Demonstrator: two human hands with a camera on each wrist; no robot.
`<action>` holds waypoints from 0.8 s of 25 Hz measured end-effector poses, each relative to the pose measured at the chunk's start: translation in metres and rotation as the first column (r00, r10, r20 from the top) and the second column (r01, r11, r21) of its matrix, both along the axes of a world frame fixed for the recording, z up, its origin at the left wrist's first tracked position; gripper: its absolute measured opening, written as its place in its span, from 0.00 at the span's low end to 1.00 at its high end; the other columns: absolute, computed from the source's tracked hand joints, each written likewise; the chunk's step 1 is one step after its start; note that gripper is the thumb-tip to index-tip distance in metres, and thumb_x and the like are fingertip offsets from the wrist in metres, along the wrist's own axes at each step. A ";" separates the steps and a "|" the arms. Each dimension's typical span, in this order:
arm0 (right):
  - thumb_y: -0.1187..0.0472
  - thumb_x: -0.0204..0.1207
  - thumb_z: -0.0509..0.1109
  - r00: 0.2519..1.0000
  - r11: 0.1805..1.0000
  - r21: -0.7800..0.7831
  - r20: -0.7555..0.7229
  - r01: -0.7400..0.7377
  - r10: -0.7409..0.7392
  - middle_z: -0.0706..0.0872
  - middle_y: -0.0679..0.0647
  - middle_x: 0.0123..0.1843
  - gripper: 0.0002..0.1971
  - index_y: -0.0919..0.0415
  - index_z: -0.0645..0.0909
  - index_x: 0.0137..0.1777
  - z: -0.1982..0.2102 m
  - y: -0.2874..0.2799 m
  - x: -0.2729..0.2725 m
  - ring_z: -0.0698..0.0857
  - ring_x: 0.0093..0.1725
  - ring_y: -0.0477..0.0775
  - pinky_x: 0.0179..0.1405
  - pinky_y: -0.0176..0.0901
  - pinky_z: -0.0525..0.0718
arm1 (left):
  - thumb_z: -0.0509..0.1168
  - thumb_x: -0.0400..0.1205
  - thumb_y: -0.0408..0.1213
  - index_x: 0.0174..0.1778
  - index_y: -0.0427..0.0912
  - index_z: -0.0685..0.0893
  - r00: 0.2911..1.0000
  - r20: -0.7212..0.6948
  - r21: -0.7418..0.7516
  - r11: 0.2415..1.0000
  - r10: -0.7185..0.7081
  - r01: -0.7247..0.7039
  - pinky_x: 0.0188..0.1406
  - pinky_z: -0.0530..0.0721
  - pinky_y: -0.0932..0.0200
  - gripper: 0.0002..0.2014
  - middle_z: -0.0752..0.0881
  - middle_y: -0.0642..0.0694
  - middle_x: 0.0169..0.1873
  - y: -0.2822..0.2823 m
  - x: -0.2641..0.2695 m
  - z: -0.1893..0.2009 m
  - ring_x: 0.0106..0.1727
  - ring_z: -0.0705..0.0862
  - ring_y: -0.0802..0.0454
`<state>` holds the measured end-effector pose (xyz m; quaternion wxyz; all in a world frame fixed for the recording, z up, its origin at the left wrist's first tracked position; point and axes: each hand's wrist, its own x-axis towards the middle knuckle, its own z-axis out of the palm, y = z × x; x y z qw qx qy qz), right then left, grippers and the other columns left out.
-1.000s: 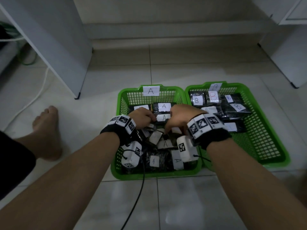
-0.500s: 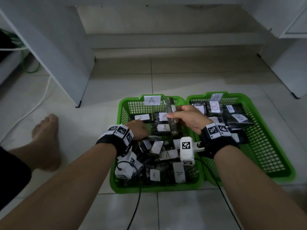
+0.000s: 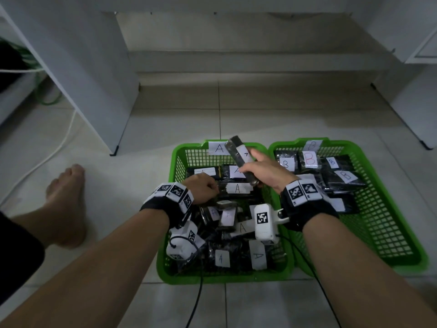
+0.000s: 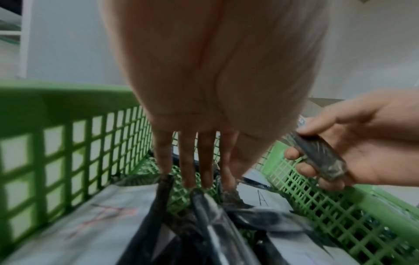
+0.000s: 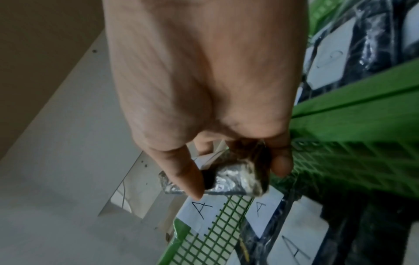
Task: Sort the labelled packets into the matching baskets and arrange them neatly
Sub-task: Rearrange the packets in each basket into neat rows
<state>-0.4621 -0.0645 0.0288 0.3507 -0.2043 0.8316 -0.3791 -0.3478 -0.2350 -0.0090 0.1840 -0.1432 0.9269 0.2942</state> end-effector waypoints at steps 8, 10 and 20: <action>0.64 0.70 0.82 0.757 0.992 0.115 -0.644 -0.048 0.111 0.77 0.48 0.57 0.24 0.53 0.82 0.65 -0.008 -0.005 -0.013 0.77 0.57 0.49 0.53 0.39 0.77 | 0.62 0.81 0.23 0.66 0.43 0.80 0.854 -0.293 0.354 0.879 0.429 -0.320 0.45 0.89 0.60 0.20 0.87 0.49 0.57 -0.007 -0.018 0.008 0.54 0.88 0.52; 0.62 0.71 0.82 0.669 0.967 0.242 -0.705 -0.083 0.234 0.77 0.48 0.53 0.19 0.54 0.85 0.61 -0.011 -0.012 -0.017 0.74 0.55 0.48 0.51 0.40 0.74 | 0.61 0.82 0.25 0.65 0.41 0.82 0.871 -0.218 0.393 0.857 0.440 -0.335 0.52 0.90 0.48 0.16 0.88 0.46 0.56 -0.006 -0.023 0.005 0.52 0.89 0.49; 0.75 0.77 0.71 0.683 0.877 0.472 -0.611 -0.091 0.400 0.82 0.60 0.58 0.11 0.66 0.84 0.57 -0.024 -0.037 -0.008 0.84 0.55 0.58 0.58 0.46 0.87 | 0.58 0.84 0.32 0.68 0.46 0.82 0.959 -0.074 0.195 0.947 0.274 -0.256 0.33 0.83 0.59 0.18 0.88 0.42 0.55 -0.008 -0.033 -0.013 0.39 0.84 0.49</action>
